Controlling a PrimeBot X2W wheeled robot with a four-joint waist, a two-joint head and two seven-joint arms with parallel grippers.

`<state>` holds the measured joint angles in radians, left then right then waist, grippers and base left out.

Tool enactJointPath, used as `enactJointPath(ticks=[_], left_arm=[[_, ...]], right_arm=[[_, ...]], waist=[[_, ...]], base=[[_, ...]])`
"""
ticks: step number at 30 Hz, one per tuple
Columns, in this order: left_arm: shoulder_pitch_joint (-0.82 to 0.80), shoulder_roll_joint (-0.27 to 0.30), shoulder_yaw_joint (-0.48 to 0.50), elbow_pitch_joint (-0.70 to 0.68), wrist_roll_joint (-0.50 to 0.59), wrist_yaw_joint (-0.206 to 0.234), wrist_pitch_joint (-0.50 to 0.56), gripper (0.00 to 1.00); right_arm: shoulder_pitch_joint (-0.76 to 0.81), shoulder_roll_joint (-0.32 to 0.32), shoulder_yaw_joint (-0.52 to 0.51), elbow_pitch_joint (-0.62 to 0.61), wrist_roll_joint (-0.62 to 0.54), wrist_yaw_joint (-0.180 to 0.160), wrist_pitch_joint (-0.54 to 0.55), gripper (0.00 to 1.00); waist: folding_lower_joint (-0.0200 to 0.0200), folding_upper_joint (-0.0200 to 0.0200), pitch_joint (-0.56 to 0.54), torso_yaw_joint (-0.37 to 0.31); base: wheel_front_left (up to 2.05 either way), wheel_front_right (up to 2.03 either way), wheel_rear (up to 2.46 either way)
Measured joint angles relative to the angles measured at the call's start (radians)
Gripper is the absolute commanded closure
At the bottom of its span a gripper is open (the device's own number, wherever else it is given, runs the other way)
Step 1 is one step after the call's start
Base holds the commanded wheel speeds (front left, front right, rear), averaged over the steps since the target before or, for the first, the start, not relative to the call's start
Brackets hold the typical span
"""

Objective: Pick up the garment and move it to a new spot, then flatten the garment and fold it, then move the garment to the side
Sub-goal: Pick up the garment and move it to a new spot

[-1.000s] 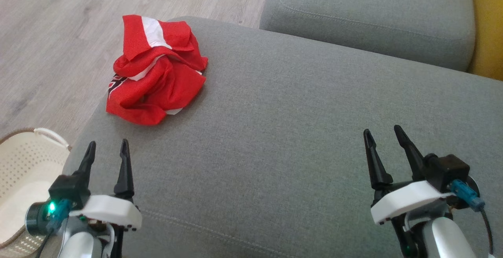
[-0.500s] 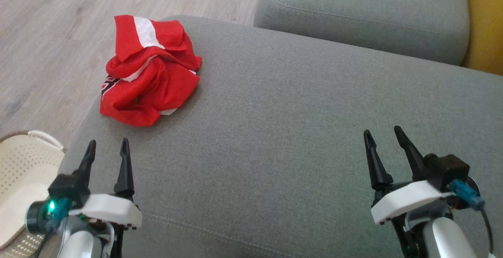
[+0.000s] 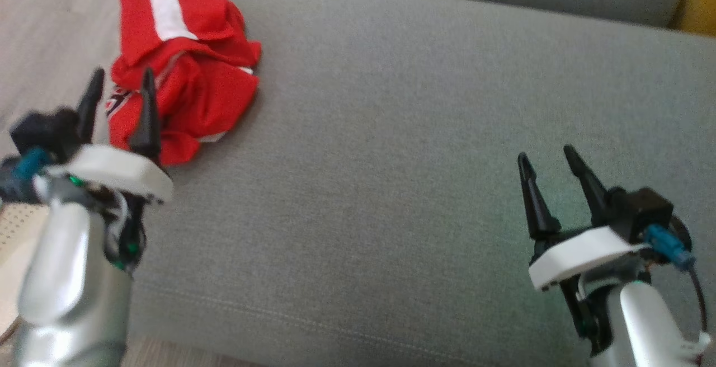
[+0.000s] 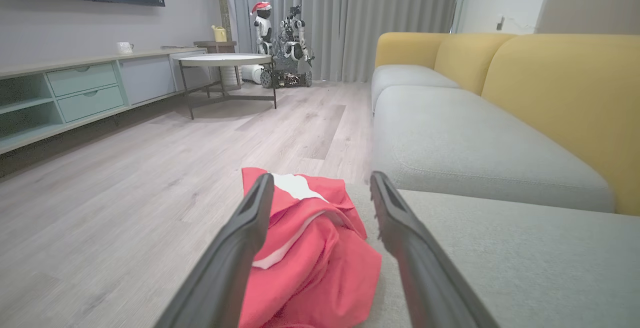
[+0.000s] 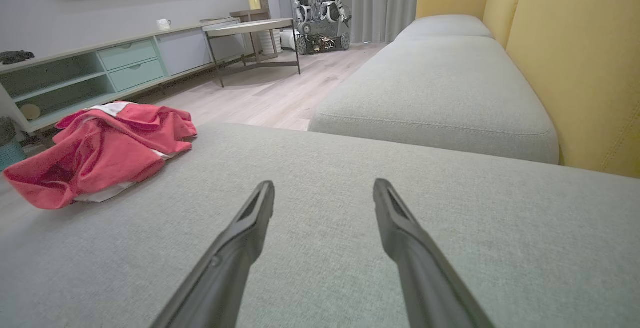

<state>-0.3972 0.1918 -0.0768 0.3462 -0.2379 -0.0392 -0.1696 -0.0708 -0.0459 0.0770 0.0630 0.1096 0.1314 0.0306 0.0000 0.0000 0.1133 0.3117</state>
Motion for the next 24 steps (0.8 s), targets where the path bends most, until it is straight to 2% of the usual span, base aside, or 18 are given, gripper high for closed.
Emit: enactJointPath(ticks=[13, 24], left_arm=[[-0.347, 0.093, 0.034, 0.415, -0.068, -0.064, 0.05, 0.0], [-0.539, 0.152, 0.053, 0.69, -0.119, -0.081, 0.134, 0.0]], right_arm=[[-0.092, -0.002, 0.001, -0.041, -0.026, 0.0, 0.018, 0.0], [-0.134, -0.002, 0.007, -0.053, -0.031, 0.0, 0.02, 0.0]], waist=[[0.0002, 0.0, 0.178, -0.094], [0.0002, 0.0, 0.294, -0.156]], base=[[0.0, 0.0, 0.0], [0.0, 0.0, 0.0]])
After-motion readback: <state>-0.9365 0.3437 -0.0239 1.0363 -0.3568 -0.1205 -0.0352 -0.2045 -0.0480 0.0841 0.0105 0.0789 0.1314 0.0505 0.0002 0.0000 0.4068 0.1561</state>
